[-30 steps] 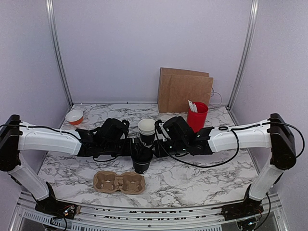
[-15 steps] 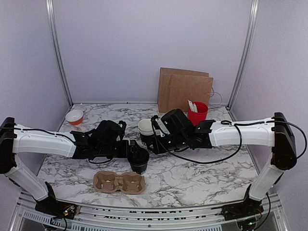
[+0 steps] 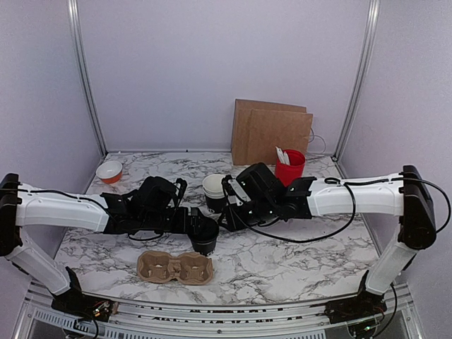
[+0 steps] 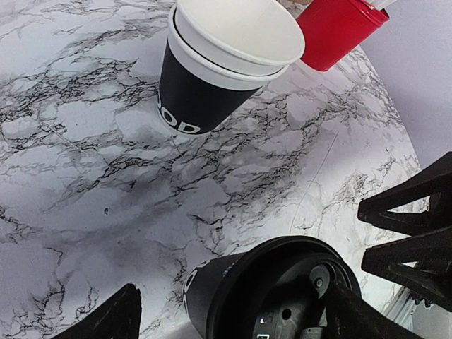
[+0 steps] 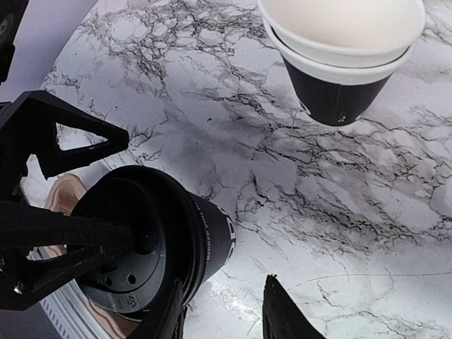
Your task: Pack the takeout coffee
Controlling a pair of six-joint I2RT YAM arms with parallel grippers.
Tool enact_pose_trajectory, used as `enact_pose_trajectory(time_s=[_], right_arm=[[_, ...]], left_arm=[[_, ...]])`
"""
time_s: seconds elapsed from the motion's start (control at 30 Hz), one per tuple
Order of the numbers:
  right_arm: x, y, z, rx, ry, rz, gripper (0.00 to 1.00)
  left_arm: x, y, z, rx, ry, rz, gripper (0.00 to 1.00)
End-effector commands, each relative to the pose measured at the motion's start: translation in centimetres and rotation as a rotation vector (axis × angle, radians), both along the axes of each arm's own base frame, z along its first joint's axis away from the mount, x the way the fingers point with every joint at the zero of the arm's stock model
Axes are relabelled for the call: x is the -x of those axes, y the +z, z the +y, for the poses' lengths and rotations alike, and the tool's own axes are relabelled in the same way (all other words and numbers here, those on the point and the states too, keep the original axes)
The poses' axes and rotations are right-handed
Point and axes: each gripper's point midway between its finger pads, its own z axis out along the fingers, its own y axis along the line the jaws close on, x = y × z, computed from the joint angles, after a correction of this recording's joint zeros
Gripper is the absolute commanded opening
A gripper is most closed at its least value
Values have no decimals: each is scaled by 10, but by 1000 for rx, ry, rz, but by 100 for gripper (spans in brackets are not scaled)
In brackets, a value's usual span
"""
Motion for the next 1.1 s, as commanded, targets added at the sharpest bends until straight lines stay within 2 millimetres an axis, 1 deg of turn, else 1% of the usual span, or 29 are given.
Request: enact_pose_trajectory(time_s=[0.0, 0.1, 0.27, 0.5, 0.67, 0.8, 0.93, 1.0, 1.07], right_arm=[[9, 5, 8, -16, 44, 4, 38], [10, 0, 11, -10, 56, 13, 37], [13, -13, 7, 13, 57, 31, 37], [20, -34, -5, 57, 50, 61, 33], [22, -36, -6, 58, 55, 65, 33], [27, -31, -2, 51, 80, 48, 33], [31, -37, -3, 72, 85, 56, 32], [34, -39, -2, 82, 93, 53, 32], [39, -43, 0, 100, 107, 48, 31]], left_arm=[[5, -12, 1, -20, -18, 18, 91], [5, -16, 3, -32, -11, 26, 91], [6, -23, 5, -49, -4, 37, 90], [7, -34, 10, -72, 10, 51, 90], [8, -43, 13, -85, 20, 63, 90], [8, -48, 15, -88, 24, 67, 89], [10, -53, 17, -88, 26, 70, 89], [10, -52, 17, -79, 26, 62, 89], [14, -58, 22, -83, 22, 61, 89]])
